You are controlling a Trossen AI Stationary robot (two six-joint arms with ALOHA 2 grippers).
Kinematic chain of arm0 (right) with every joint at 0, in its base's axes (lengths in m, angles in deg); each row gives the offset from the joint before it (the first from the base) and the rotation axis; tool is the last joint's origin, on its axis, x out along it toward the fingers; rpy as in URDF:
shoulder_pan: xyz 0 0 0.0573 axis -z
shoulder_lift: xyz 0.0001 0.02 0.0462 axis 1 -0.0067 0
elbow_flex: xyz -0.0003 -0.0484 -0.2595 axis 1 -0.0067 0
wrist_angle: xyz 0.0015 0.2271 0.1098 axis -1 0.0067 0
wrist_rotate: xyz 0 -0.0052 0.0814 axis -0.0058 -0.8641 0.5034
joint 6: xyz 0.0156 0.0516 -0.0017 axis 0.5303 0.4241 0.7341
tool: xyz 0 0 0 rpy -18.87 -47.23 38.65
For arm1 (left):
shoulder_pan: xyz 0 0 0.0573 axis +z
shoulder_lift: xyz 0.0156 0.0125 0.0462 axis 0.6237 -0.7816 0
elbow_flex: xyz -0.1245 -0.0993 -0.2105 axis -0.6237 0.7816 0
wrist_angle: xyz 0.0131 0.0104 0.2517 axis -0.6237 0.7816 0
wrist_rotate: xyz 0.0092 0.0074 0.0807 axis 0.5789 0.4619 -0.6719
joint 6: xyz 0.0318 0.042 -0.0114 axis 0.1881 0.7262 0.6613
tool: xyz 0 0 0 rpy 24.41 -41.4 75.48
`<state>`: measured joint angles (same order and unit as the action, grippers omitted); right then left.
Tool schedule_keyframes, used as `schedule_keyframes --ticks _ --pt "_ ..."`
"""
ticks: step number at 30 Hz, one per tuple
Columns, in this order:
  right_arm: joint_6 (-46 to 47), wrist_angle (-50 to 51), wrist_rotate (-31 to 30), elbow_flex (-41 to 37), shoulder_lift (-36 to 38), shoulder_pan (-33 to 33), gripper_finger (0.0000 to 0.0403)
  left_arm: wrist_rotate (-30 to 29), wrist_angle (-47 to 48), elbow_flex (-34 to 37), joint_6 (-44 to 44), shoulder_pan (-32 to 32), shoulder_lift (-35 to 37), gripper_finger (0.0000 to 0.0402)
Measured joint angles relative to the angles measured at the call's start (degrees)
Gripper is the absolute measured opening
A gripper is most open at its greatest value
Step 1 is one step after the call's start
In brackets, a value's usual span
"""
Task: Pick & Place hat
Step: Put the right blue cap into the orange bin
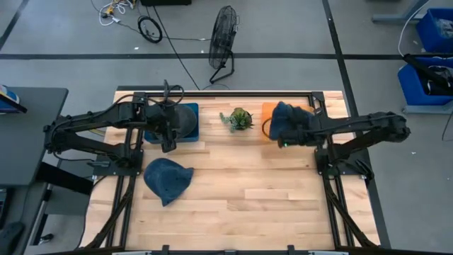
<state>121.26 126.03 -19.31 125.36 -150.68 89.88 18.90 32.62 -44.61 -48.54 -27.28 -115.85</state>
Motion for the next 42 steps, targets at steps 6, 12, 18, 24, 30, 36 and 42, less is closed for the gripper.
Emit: schedule_keyframes --ticks 6,12,18,24,30,36,42 --pt "-10.9 -13.4 4.0 -8.4 0.1 9.6 0.0006 0.0 0.0 0.0 0.0 0.0 0.0 0.0128" --pt "-27.5 -31.1 6.1 -14.8 0.1 17.1 0.0006 0.0 0.0 0.0 0.0 0.0 0.0 0.0128" --pt "-38.5 -33.7 17.1 -11.5 0.1 22.3 0.0006 0.0 0.0 0.0 0.0 0.0 0.0 0.0128" --pt "-43.5 -29.8 27.6 -2.6 0.1 24.6 0.0006 0.0 -0.1 0.0 0.0 0.0 0.0 0.0128" --pt "-47.6 -30.1 16.0 1.3 0.1 27.3 0.0006 0.0 -0.3 0.0 -0.1 0.0 0.0 0.0128" --pt "-46.8 -32.6 17.0 -4.1 0.1 30.2 0.0006 0.0 -0.4 0.0 -0.1 0.0 0.0 0.0128" --pt "-48.9 -40.9 19.6 -13.6 0.1 30.3 0.0006 0.0 -0.4 0.0 -0.1 0.0 0.0 0.0128"
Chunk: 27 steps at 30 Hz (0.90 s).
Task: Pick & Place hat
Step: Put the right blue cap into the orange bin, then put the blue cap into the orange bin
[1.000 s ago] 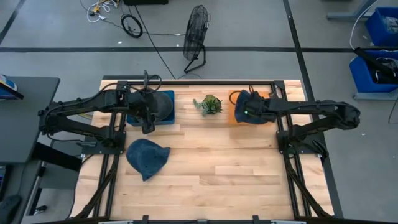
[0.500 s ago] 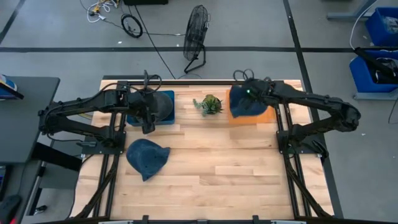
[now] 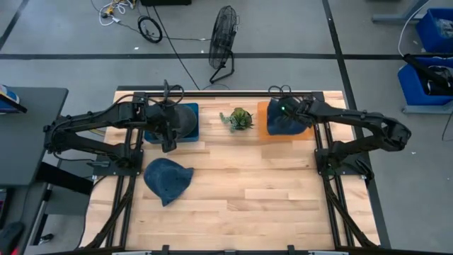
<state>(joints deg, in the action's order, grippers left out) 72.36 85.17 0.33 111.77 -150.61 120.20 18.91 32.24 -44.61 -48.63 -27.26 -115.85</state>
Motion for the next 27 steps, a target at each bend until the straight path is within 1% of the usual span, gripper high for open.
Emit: schedule_keyframes --ticks 4,8,12,15,19,22,25,27 --pt "-3.9 -5.8 -0.4 -5.3 0.0 0.0 0.0006 0.0 0.0 0.0 0.0 0.0 0.0 0.0128" --pt "-4.8 -9.9 1.5 -8.4 0.0 0.0 0.0009 0.0 0.0 0.0 0.0 0.0 0.0 0.0128" --pt "-4.7 -10.1 6.0 -8.9 0.0 0.0 0.0031 0.0 -0.1 0.0 0.0 0.0 0.0 0.0128" --pt "-3.0 -9.7 7.1 -8.8 0.0 0.0 0.0059 0.0 -0.1 0.0 0.0 0.0 0.0 0.0128" --pt "-3.0 -9.0 7.0 -8.1 0.0 0.0 0.0104 0.0 -0.1 0.0 -0.1 0.0 0.0 0.0128" --pt "-3.0 -6.8 7.0 -6.1 0.0 0.0 0.0137 0.0 -0.1 0.0 -0.1 0.0 0.0 0.0128" --pt "-1.7 -0.9 7.1 -1.4 0.0 -0.7 0.0164 0.1 -0.1 0.0 0.0 0.0 0.0 0.0128" --pt "0.6 3.4 7.1 2.6 0.0 -1.8 0.0174 1.6 0.0 0.0 -0.4 0.0 0.0 0.0128"
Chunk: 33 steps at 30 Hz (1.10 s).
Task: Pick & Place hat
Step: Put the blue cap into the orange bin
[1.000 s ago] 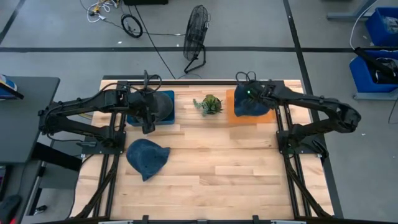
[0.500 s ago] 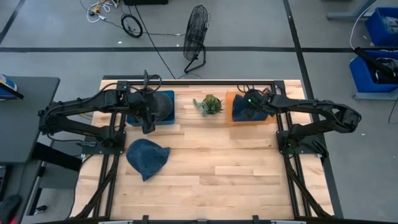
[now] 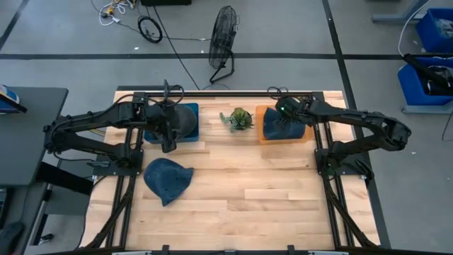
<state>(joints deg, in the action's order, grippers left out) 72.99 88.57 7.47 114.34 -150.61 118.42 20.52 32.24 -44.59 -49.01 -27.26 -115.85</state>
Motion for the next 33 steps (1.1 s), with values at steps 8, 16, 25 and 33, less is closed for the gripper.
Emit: schedule_keyframes --ticks 8,16,25,33 --pt "3.4 2.7 7.0 13.2 0.0 -10.0 0.0170 18.2 2.5 0.0 -2.0 -1.9 0.0 0.0128" --pt "5.0 -2.5 7.0 15.1 0.0 -21.9 0.0159 16.9 4.3 4.7 -17.0 -12.6 0.0 0.0128" --pt "8.8 -2.5 2.8 15.1 0.0 -27.1 0.0159 17.1 2.6 18.6 -49.4 -20.3 0.0 0.0128" --pt "8.7 -2.5 2.2 15.1 0.0 -27.8 0.0159 14.0 -0.4 25.8 -55.5 -23.3 0.0 0.0128"
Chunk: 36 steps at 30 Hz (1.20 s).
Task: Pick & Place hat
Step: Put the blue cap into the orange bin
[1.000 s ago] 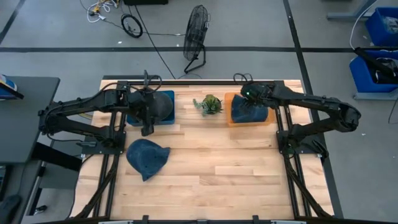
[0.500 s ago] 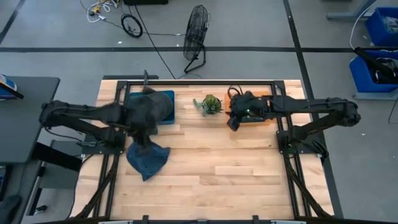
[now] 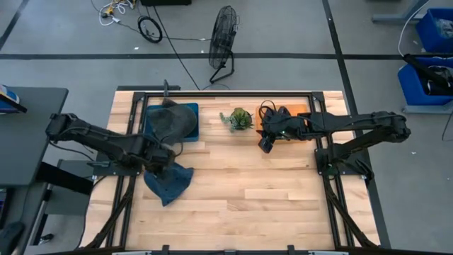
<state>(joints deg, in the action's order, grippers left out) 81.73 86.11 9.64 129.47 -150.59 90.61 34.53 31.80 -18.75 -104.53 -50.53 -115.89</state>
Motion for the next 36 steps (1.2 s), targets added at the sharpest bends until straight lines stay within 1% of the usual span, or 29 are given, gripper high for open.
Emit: schedule_keyframes --ticks 3,6,10,24,29,33,36 --pt "-0.1 0.0 0.0 0.0 0.0 0.0 0.0159 0.0 -3.7 1.2 -2.7 -0.9 0.0 0.0128" --pt "-0.2 0.1 -0.5 0.0 0.0 0.0 0.0159 -0.7 -5.0 1.3 -4.3 -1.5 0.0 0.0128" --pt "-0.2 0.2 -1.3 0.0 0.0 0.0 0.0159 -2.1 -3.9 1.3 -4.6 -1.6 0.0 0.0128" --pt "-0.2 0.2 -1.4 0.0 0.0 0.0 0.0159 -2.5 -3.7 1.3 -5.4 -1.1 -0.2 0.0128" --pt "-0.2 0.3 -1.3 0.0 0.0 0.0 0.0159 -3.7 -4.1 1.2 -4.9 -1.4 -3.0 0.0128" --pt "-0.2 0.3 -1.3 0.0 0.0 0.0 0.0159 -3.7 -4.6 1.2 -2.2 -1.4 -6.1 0.0127" --pt "-0.2 0.4 -1.4 0.0 0.0 0.0 0.0159 -3.7 -5.0 1.2 -0.6 -1.4 -7.8 0.0114"
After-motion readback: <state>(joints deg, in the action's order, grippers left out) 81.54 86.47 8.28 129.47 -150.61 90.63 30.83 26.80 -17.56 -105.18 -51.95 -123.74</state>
